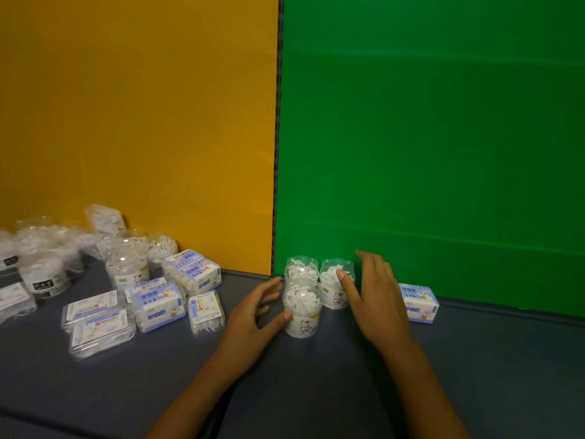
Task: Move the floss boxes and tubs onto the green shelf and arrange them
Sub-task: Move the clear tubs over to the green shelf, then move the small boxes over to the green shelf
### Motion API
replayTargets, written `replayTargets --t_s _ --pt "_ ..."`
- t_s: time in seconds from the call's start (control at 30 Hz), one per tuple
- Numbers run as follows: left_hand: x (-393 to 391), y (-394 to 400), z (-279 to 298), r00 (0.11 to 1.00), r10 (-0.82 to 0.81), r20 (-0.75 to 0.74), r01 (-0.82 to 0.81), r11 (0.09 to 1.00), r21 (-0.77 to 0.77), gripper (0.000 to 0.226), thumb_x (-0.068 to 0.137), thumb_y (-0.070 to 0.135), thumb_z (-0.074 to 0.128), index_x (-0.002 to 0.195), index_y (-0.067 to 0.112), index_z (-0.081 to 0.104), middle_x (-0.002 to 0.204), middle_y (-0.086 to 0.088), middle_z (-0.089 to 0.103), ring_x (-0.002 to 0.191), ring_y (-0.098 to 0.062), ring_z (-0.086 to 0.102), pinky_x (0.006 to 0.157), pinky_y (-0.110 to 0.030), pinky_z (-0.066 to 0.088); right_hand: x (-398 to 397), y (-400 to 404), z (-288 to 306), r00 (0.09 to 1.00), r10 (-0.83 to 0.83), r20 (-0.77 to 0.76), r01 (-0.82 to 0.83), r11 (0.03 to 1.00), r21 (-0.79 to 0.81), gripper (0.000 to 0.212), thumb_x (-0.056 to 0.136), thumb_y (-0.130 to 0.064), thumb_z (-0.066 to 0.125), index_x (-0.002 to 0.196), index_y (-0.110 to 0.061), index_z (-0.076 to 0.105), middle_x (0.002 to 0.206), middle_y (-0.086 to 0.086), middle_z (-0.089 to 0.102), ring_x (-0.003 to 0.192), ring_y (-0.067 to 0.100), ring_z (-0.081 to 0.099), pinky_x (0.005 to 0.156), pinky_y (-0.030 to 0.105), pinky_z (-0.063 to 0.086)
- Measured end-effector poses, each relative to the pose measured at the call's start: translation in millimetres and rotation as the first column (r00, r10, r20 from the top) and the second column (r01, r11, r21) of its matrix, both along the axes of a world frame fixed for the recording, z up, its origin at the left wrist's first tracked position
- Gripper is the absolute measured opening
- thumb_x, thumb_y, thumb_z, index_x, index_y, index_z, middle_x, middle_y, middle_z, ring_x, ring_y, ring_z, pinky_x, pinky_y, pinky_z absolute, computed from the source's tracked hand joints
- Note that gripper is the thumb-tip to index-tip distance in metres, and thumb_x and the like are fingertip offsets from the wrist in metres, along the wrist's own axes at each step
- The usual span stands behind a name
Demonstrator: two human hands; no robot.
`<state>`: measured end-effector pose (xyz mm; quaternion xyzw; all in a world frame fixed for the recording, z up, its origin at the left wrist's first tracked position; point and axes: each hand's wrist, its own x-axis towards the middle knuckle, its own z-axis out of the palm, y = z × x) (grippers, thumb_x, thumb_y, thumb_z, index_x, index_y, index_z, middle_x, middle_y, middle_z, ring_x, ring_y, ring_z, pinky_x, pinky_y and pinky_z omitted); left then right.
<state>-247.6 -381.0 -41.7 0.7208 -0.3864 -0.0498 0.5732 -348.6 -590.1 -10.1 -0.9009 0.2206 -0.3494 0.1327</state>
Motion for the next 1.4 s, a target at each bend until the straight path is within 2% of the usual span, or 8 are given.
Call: replayTargets --t_s 0.1,0.2,0.33,0.47,0.67,1.03,1.23,1.4 --pt "7.1 23.3 14.7 0.979 0.135 0.153 -0.145 0.988 0.060 0.053 0.082 0.042 0.067 0.131 0.039 0.045 0.127 0.021 0.053 0.117 0.008 0.049 0.099 -0.023 0.046 0.3 10.2 15.0 1.000 0.021 -0.009 -0.021 0.998 -0.066 0.057 0.097 -0.055 0.041 0.140 -0.019 0.040 0.136 0.000 0.048 0.125 0.017 0.043 0.098 0.036 0.041" --pt "20.6 56.2 35.9 0.913 0.220 0.342 -0.288 0.944 0.161 0.053 0.086 0.044 0.064 0.133 0.036 0.043 0.132 0.015 0.049 0.120 -0.004 0.048 0.098 -0.030 0.045 4.9 30.0 34.4 0.999 0.052 -0.016 -0.054 0.991 -0.125 0.058 0.096 -0.057 0.042 0.141 -0.019 0.039 0.137 0.000 0.047 0.125 0.017 0.042 0.100 0.035 0.040" --pt "30.0 106.8 62.4 0.772 0.303 0.559 -0.492 0.841 0.224 0.053 0.086 0.047 0.062 0.133 0.030 0.044 0.134 0.002 0.049 0.120 -0.021 0.048 0.094 -0.037 0.044 16.2 69.8 50.1 0.991 0.123 -0.053 -0.132 0.971 -0.199 0.061 0.096 -0.058 0.043 0.143 -0.019 0.038 0.138 -0.001 0.045 0.127 0.018 0.042 0.102 0.035 0.039" --pt "28.5 161.0 69.6 0.666 0.322 0.673 -0.629 0.727 0.275 0.055 0.087 0.052 0.056 0.134 0.026 0.043 0.132 0.001 0.049 0.118 -0.022 0.049 0.093 -0.037 0.044 27.5 117.4 48.4 0.979 0.180 -0.100 -0.198 0.954 -0.223 0.062 0.094 -0.060 0.042 0.141 -0.019 0.040 0.135 0.000 0.047 0.124 0.021 0.044 0.098 0.036 0.042" --pt "19.2 241.0 66.7 0.639 0.359 0.680 -0.694 0.650 0.309 0.058 0.087 0.055 0.054 0.135 0.024 0.043 0.132 -0.001 0.051 0.120 -0.021 0.049 0.094 -0.036 0.044 32.2 197.7 45.7 0.952 0.277 -0.130 -0.297 0.939 -0.175 0.059 0.095 -0.060 0.042 0.142 -0.024 0.038 0.136 -0.004 0.045 0.125 0.018 0.043 0.097 0.034 0.041" --pt "12.2 372.6 62.7 0.614 0.428 0.662 -0.753 0.570 0.330 0.056 0.087 0.055 0.055 0.132 0.023 0.045 0.128 0.001 0.052 0.115 -0.021 0.051 0.091 -0.036 0.047 65.1 319.9 38.4 0.920 0.373 -0.119 -0.389 0.909 -0.153 0.057 0.094 -0.063 0.042 0.138 -0.026 0.040 0.139 -0.004 0.046 0.127 0.018 0.042 0.097 0.035 0.042" --pt "45.3 411.6 65.3 0.590 0.492 0.641 -0.792 0.508 0.339 0.056 0.089 0.055 0.052 0.136 0.025 0.041 0.135 0.002 0.047 0.121 -0.019 0.048 0.096 -0.035 0.045 115.3 356.3 44.2 0.886 0.459 -0.072 -0.464 0.876 -0.130 0.056 0.094 -0.059 0.047 0.138 -0.025 0.041 0.137 -0.005 0.047 0.127 0.018 0.042 0.097 0.036 0.042" --pt "84.6 418.5 63.8 0.593 0.528 0.607 -0.794 0.507 0.335 0.055 0.089 0.051 0.055 0.136 0.025 0.041 0.135 0.003 0.046 0.123 -0.017 0.048 0.097 -0.035 0.045 169.2 368.5 45.0 0.864 0.498 -0.076 -0.504 0.854 -0.128 0.057 0.094 -0.059 0.046 0.139 -0.024 0.040 0.139 -0.003 0.046 0.127 0.019 0.043 0.098 0.036 0.043"
